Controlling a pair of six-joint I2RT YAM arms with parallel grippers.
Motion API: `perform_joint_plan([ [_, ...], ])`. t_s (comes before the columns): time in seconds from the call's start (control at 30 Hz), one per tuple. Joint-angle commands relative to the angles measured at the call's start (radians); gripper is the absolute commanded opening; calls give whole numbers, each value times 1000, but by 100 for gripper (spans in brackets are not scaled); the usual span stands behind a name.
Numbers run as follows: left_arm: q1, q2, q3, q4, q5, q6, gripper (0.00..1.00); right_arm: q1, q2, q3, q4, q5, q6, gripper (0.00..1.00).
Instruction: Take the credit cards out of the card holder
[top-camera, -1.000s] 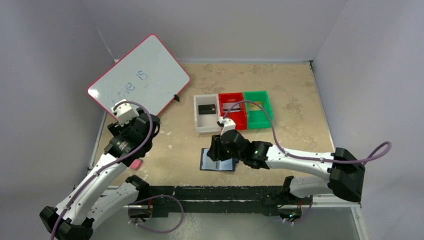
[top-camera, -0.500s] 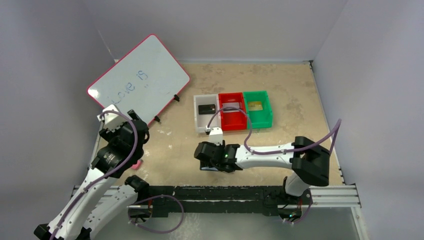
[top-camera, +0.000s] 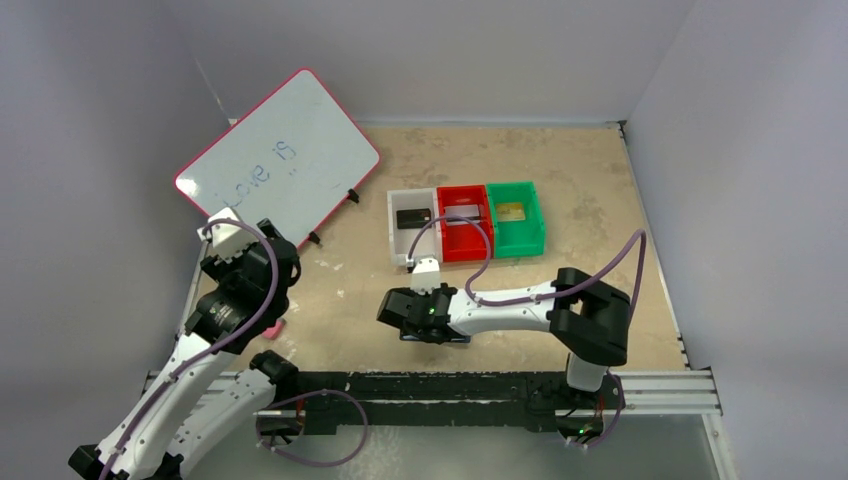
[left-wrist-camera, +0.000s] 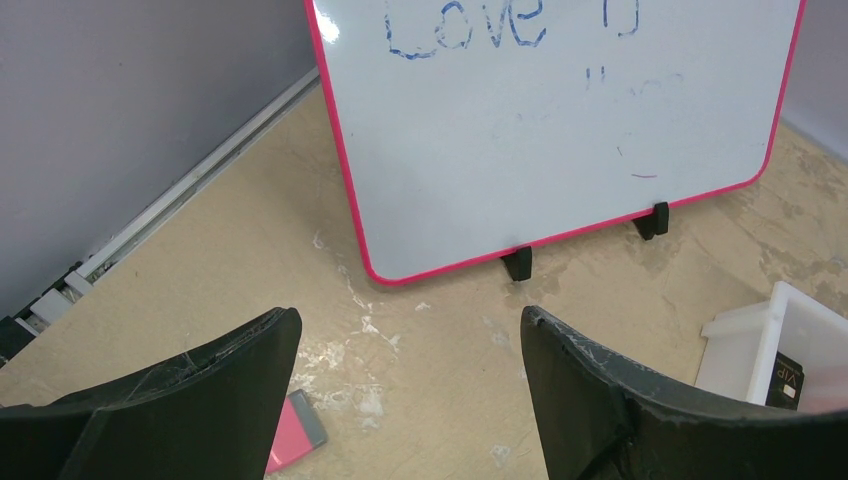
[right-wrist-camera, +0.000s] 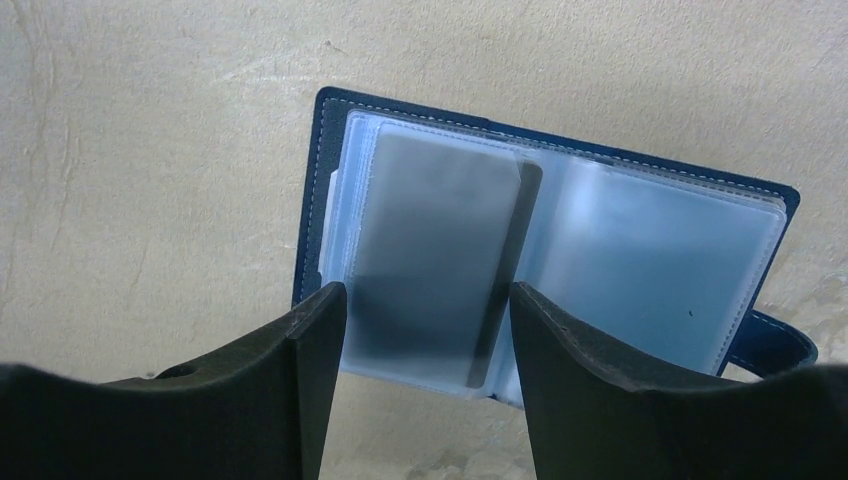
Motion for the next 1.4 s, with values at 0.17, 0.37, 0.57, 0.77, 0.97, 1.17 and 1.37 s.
perform_joint_plan([
  [0.17,4,6,10,13,1,-2,81,7,4,5,-25,26,50,60],
  [0.37,5,12,11,12,2,-2,81,7,13,-26,23,-10,41,49],
  [0.57,4,13,9,14,1,-1,81,7,-35,-65,50,-8,54,35],
  [0.77,4,26,9,27,30,15,81,-8,-135,-163,175,-35,39,33],
  [0.97,3,40,-13,93,138,76,81,-97,-308,-382,486,-166,23,31],
  [1.17,3,116,-1,86,154,84,81,-192,-436,-539,687,-251,27,35],
  [1.37,3,159,2,87,171,90,81,-203,-458,-544,603,-194,59,39],
])
